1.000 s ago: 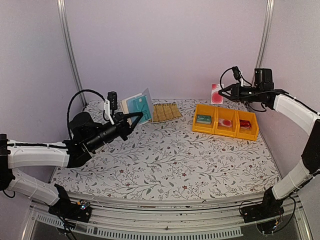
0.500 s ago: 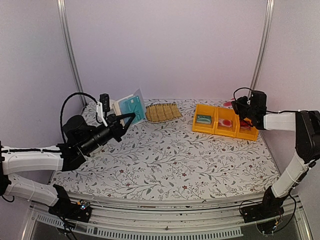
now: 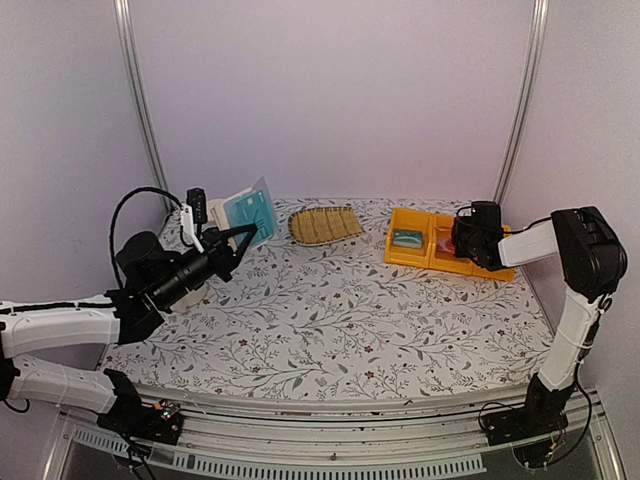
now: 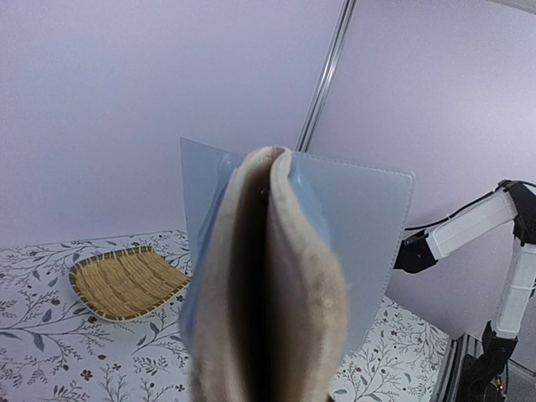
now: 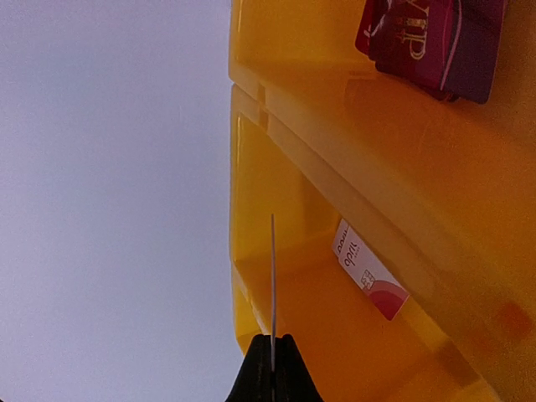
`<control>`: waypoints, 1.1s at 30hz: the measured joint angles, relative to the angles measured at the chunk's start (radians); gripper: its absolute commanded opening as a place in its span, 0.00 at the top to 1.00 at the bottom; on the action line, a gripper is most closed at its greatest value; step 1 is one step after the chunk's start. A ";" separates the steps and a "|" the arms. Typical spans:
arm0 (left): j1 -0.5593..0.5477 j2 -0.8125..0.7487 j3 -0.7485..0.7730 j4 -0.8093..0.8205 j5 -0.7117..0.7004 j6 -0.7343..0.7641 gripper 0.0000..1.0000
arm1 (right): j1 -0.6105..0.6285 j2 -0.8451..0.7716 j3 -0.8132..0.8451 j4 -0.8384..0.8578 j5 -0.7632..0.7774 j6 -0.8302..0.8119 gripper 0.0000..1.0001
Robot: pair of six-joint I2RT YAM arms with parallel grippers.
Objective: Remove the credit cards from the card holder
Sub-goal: Place the credit card in the card box.
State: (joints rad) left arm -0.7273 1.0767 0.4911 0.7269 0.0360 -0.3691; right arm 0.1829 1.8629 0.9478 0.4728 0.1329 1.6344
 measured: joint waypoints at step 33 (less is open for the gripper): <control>0.035 -0.067 -0.029 -0.042 0.003 0.000 1.00 | 0.017 0.169 0.202 -0.197 0.175 0.145 0.74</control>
State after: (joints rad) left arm -0.6926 1.0096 0.4622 0.6853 0.0395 -0.3695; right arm 0.1997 2.0319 1.1500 0.2760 0.3084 1.7798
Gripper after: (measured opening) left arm 0.091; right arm 0.242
